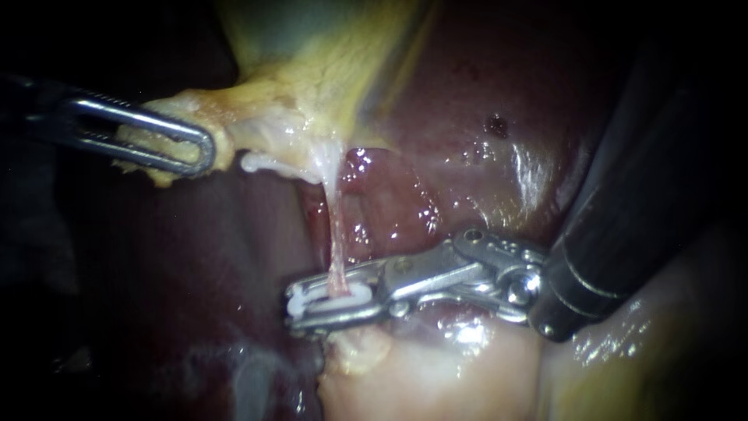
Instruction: Clipping second clip right tube
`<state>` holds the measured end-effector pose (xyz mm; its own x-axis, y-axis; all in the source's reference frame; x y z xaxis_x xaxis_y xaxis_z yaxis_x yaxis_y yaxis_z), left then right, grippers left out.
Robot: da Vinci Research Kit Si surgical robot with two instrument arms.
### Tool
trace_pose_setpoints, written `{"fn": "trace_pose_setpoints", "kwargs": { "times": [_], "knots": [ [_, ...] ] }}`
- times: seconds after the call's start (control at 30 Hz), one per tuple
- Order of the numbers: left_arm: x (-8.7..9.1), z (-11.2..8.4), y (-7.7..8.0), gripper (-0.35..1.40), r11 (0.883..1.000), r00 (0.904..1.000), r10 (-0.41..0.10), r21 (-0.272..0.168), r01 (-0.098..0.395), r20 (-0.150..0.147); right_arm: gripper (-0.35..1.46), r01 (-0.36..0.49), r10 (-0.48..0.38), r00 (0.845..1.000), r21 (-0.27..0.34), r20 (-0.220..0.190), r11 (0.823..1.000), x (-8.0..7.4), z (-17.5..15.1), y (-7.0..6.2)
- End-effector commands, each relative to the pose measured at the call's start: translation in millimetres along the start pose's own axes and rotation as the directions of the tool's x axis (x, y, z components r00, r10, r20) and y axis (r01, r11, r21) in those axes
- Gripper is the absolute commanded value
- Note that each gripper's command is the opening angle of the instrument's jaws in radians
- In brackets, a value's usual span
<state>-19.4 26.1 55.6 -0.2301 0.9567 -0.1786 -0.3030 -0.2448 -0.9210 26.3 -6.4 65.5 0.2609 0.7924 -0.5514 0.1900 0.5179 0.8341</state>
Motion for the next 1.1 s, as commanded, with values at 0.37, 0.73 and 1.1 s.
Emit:
{"fn": "trace_pose_setpoints", "kwargs": {
  "times": [0.37, 0.73, 1.1],
  "knots": [
    [-0.1, 0.0, 0.0, -0.35, 1.0, 1.0, 0.001, -0.002, -0.001, 0.002, -0.35, -0.001, 0.001, 1.0, -0.012, -0.005, 1.0, -0.1, -0.6, 0.4],
    [-0.1, 0.0, 0.0, -0.35, 1.0, 1.0, 0.001, -0.002, -0.001, 0.002, -0.35, -0.044, 0.044, 0.999, -0.032, 0.002, 0.999, -0.2, -0.7, 0.6],
    [-0.1, 0.0, 0.0, -0.35, 1.0, 1.0, 0.001, -0.002, -0.001, 0.002, -0.35, -0.05, 0.05, 0.999, -0.032, 0.001, 0.998, -0.3, -0.8, 0.9]
  ]
}}
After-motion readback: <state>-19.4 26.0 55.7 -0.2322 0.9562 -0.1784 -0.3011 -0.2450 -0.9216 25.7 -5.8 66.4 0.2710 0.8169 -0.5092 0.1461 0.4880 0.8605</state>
